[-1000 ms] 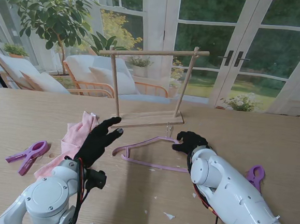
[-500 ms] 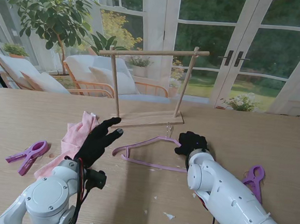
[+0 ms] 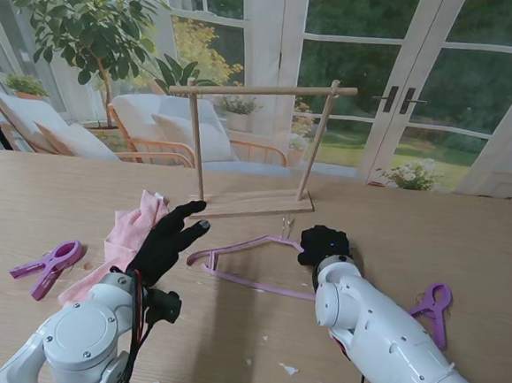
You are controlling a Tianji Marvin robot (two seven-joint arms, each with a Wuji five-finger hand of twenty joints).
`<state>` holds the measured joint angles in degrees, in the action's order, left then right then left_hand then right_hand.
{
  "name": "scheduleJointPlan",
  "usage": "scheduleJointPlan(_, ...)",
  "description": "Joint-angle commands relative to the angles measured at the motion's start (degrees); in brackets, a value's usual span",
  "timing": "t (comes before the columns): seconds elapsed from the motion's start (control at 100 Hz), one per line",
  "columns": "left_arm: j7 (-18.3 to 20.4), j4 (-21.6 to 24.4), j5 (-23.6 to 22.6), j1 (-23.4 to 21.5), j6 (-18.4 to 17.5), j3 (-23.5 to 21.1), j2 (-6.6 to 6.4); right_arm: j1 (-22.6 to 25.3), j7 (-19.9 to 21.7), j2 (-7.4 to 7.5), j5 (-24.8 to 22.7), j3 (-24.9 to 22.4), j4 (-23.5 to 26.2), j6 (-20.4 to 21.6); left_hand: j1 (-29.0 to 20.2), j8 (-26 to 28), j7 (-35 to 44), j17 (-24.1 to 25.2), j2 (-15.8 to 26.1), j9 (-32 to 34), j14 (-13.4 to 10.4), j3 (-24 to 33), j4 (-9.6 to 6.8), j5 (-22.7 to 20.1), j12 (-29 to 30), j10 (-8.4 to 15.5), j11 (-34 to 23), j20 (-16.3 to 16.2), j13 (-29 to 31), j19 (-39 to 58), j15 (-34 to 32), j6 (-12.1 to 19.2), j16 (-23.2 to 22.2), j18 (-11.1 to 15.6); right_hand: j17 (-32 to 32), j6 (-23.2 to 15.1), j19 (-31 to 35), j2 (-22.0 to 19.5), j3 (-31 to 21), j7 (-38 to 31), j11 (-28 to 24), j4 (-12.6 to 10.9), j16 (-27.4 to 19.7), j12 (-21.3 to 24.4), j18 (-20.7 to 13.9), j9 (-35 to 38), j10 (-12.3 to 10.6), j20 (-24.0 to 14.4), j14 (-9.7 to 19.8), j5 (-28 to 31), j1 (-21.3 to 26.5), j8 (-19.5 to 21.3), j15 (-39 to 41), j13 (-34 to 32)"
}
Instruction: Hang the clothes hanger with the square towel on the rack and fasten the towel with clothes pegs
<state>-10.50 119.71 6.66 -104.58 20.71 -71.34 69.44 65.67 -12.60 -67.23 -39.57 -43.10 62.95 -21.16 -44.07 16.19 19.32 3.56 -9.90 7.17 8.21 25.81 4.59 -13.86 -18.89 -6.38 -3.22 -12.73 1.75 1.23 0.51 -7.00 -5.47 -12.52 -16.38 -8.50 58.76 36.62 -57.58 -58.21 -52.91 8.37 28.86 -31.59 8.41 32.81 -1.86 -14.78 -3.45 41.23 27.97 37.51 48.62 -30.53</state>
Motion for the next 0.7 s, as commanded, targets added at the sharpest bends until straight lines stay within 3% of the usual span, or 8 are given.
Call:
scheduleJointPlan(0.0,0.7,0.19,0.12,-0.11,0.22,-0.06,0.29,0.85,0.73,-0.5,-0.21,-0.05,1.16,-0.07,-0.94,0.19,0.11,-0.05,-0.63,0.15,-1.7,0.27,-0.66,0.87,-0.73,1.04,-0.73,-0.71,-0.78,-0.49,0.41,0.32,-0.7,1.31,-0.25,-1.29,1.56,0.8,-4.02,-1.49,0.63,-0.14,0.05,0.24,0.31,0.9,-0.71,-20.64,-0.46,2.69,1.59,-0.08,0.19,-0.96)
scheduleJointPlan(0.15,0.58,0.2,0.2,-0.12,0.16,-0.16,0.32,1.77,0.49,-0.57,-0.2,-1.01,2.89,-0.77,-0.97,0.19,0.15,-0.05,-0.62,0.12,-1.73,0.24,-0.66,0.89,-0.75,1.01,-0.74,-0.72,-0.8,-0.49,0.41,0.45,-0.71,1.33,-1.22,2.48,2.17,0.43,-7.61,-4.48,0.88,-2.47,-0.16,0.54,0.42,1.53,0.68,-20.46,-1.18,0.24,0.55,3.96,0.02,-1.93)
scheduleJointPlan(0.26,0.54,0.21,0.25,-0.15,0.1,-0.25,0.33,3.05,0.23,-0.66,0.44,-2.67,5.06,-1.11,-1.01,0.19,0.18,-0.05,-0.62,0.15,-1.73,0.24,-0.67,0.87,-0.75,0.97,-0.75,-0.71,-0.78,-0.5,0.41,0.34,-0.71,1.32,-3.78,3.75,2.84,0.54,-9.67,-6.24,4.62,-3.56,-1.71,3.78,1.52,5.24,2.52,-19.63,-2.8,-2.24,0.5,6.89,-2.32,-6.41)
scheduleJointPlan(0.37,0.5,0.21,0.32,-0.17,0.1,-0.34,0.35,4.61,-0.24,-0.71,0.88,-4.73,7.61,-1.38,-1.06,0.17,0.14,-0.07,-0.59,0.19,-1.78,0.25,-0.68,0.97,-0.76,0.95,-0.77,-0.71,-0.78,-0.51,0.4,0.3,-0.72,1.38,-7.18,3.24,3.83,0.61,-10.58,-6.8,8.48,-4.04,-3.16,7.89,2.57,9.8,3.24,-18.6,-4.18,-2.66,0.26,7.5,-4.8,-11.0)
scheduleJointPlan(0.69,0.53,0.25,0.4,-0.23,0.01,-0.54,0.34,9.8,2.95,-0.12,4.1,-11.22,18.1,-2.14,-1.03,0.14,0.14,-0.09,-0.53,0.29,-1.78,0.15,-0.66,1.08,-0.77,0.8,-0.95,-0.69,-0.77,-0.52,0.38,0.19,-0.76,1.47,-10.97,1.65,4.54,-0.51,-9.26,-5.82,14.22,-4.16,-6.12,11.85,3.92,19.01,4.36,-16.47,-5.42,-3.12,1.19,7.85,-9.34,-18.07)
